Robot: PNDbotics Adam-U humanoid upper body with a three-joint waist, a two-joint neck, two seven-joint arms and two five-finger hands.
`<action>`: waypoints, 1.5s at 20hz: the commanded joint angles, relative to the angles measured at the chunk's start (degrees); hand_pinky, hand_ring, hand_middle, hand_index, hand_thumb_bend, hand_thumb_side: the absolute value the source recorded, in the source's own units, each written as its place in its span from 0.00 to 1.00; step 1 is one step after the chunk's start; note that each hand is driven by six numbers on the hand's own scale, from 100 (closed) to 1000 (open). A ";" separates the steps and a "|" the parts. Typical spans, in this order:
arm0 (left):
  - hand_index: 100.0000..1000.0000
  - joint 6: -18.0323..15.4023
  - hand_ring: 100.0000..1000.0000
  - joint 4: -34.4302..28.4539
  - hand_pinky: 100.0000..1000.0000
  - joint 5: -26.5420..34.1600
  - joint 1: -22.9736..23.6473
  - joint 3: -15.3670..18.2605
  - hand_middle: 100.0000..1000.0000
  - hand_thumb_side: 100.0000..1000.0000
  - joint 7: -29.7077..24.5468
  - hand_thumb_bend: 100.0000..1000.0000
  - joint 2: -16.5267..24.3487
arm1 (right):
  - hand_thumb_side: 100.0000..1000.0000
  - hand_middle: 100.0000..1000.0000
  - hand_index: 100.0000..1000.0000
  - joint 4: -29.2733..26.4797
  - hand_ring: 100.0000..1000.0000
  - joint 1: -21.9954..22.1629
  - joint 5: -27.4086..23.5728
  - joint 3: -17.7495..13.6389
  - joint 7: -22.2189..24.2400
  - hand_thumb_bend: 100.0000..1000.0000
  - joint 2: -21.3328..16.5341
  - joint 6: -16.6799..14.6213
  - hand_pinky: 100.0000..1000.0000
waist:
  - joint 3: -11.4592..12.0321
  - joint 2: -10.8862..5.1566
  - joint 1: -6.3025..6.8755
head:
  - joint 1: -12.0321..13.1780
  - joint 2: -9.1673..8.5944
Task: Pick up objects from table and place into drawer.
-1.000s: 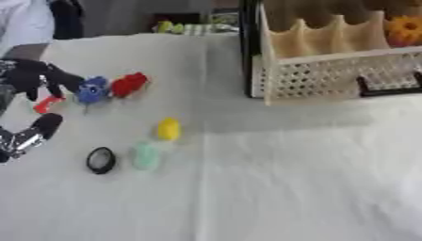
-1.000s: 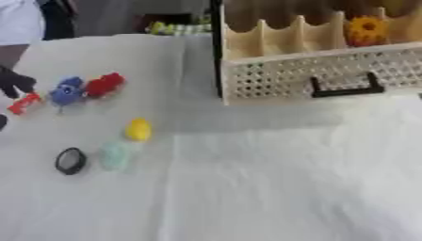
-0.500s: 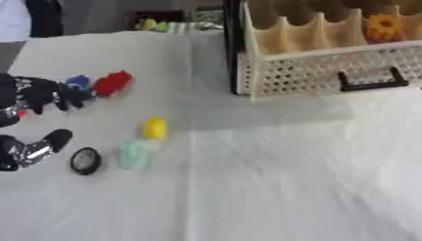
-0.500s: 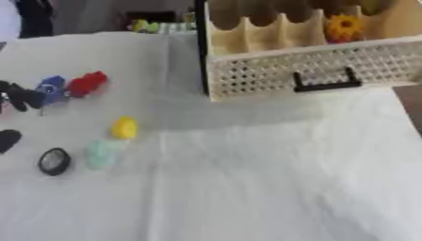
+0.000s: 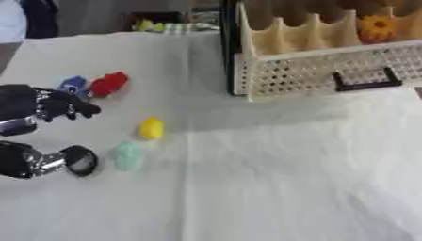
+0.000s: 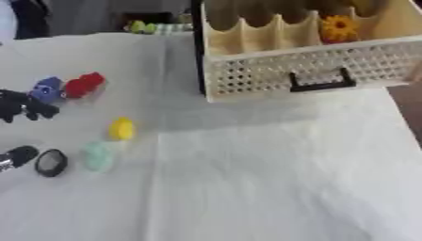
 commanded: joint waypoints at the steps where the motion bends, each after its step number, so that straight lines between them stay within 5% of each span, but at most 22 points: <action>1: 1.00 1.19 0.72 -1.32 0.53 -1.99 0.18 0.47 0.77 1.00 -0.07 0.34 2.77 | 0.95 0.33 0.72 -0.61 0.52 -0.01 0.14 -1.07 0.14 0.04 -0.54 0.24 0.53 | -0.10 -1.16 -0.18 | 0.51 0.23; 6: 1.00 2.13 0.73 -2.42 0.55 -3.54 1.13 0.31 0.78 1.00 0.00 0.36 2.88 | 0.95 0.32 0.71 -0.61 0.52 0.14 -0.25 -1.29 0.53 0.02 0.12 0.62 0.53 | -0.10 -0.94 -0.10 | 0.66 -0.47; 11: 0.82 2.62 0.66 -2.74 0.49 -5.03 1.44 0.33 0.71 1.00 1.14 0.37 2.86 | 0.95 0.32 0.70 -0.61 0.52 0.30 -0.37 -1.42 0.77 0.02 0.54 1.07 0.53 | 0.14 -0.74 -0.13 | 0.71 -0.94; 12: 0.82 2.71 0.65 -2.74 0.48 -5.34 1.48 0.28 0.71 0.91 1.67 0.26 2.83 | 0.95 0.31 0.70 -0.61 0.52 0.30 -0.39 -1.45 0.81 0.02 0.61 1.14 0.53 | 0.14 -0.71 -0.13 | 0.72 -0.98; 14: 0.88 2.76 0.67 -2.75 0.50 -5.76 1.60 0.09 0.72 0.36 2.55 0.03 2.80 | 0.95 0.31 0.70 -0.61 0.52 0.35 -0.45 -1.46 0.95 0.01 0.75 1.22 0.53 | 0.07 -0.65 -0.13 | 0.72 -1.08; 16: 0.95 2.75 0.68 -2.75 0.51 -6.02 1.72 -0.03 0.73 0.24 2.81 0.01 2.77 | 0.95 0.31 0.69 -0.61 0.52 0.39 -0.54 -1.52 1.04 0.00 0.90 1.35 0.53 | -0.03 -0.61 -0.12 | 0.73 -1.20; 17: 0.99 2.72 0.69 -2.75 0.52 -6.00 1.80 -0.06 0.74 0.30 2.78 0.01 2.73 | 0.95 0.31 0.69 -0.61 0.52 0.40 -0.57 -1.57 1.05 0.00 0.94 1.40 0.53 | -0.06 -0.58 -0.11 | 0.76 -1.27; 19: 1.00 3.01 0.74 -2.75 0.53 -5.80 1.96 -0.05 0.81 0.69 2.65 0.08 2.72 | 0.95 0.31 0.69 -0.61 0.51 0.45 -0.59 -1.66 1.07 0.00 1.00 1.46 0.53 | 0.00 -0.48 -0.10 | 0.79 -1.32; 21: 1.00 3.41 0.74 -2.75 0.53 -5.63 2.07 -0.10 0.82 0.86 2.39 0.14 2.69 | 0.95 0.31 0.69 -0.61 0.51 0.50 -0.60 -1.71 1.15 0.00 1.12 1.55 0.53 | 0.12 -0.35 -0.10 | 0.82 -1.36; 30: 0.96 5.30 0.70 -1.22 0.51 -4.73 2.04 -0.70 0.74 1.00 -0.61 0.26 2.21 | 0.95 0.30 0.67 -0.61 0.51 0.82 -0.58 -2.01 1.45 0.00 1.71 2.05 0.53 | -0.38 0.29 0.05 | 0.95 -1.68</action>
